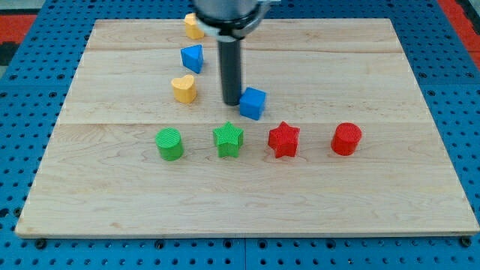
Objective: Place the blue cube diagonal to the red star
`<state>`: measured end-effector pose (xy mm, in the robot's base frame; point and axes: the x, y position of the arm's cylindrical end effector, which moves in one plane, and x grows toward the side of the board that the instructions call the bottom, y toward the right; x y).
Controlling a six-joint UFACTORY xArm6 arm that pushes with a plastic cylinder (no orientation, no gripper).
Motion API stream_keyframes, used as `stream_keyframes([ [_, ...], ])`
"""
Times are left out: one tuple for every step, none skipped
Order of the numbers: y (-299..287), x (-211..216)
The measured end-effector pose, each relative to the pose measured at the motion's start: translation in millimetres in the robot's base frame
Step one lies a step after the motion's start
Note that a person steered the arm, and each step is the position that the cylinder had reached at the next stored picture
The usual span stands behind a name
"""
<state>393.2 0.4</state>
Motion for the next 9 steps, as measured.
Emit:
stream_keyframes([
  [10,30],
  [-6,26],
  [-35,37],
  [-46,51],
  [-56,52],
  [-106,77],
  [-111,83],
  [-111,83],
  [-120,67],
])
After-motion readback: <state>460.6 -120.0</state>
